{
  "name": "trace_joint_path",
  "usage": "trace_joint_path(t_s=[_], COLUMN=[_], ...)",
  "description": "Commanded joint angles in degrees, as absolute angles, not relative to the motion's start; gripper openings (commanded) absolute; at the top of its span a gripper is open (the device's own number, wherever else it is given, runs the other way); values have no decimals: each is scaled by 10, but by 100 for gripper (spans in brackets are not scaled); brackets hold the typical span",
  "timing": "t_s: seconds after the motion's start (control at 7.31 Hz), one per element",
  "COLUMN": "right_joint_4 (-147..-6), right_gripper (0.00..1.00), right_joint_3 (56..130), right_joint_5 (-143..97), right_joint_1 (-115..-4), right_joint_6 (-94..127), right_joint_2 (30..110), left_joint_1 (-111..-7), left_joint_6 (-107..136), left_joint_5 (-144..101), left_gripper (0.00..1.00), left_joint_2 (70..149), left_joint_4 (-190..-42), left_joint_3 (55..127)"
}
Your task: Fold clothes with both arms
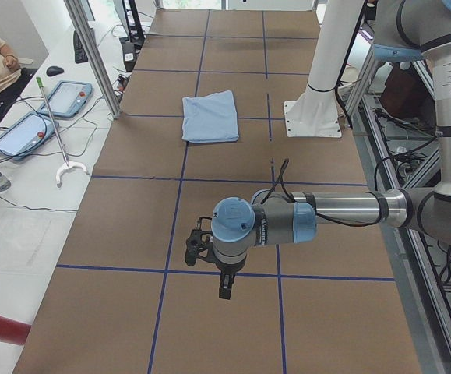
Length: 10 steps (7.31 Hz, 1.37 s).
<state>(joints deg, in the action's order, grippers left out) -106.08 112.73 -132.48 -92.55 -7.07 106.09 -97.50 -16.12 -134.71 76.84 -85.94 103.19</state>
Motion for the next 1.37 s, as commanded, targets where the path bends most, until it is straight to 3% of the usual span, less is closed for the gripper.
trace_joint_path(t_s=[0.0,1.23], right_joint_4=[-1061,-1044], right_gripper=[100,100], right_joint_3=[1139,1154], right_joint_5=[-1325,-1321], right_joint_1=[-926,-930], right_joint_6=[-69,-73], right_joint_2=[1064,1059], left_joint_1=[-975,-976], left_joint_6=[-164,-164], left_joint_5=[-1346,-1347], left_gripper=[100,100], left_joint_2=[768,764], left_joint_4=[-861,-864], left_joint_3=[1031,1041])
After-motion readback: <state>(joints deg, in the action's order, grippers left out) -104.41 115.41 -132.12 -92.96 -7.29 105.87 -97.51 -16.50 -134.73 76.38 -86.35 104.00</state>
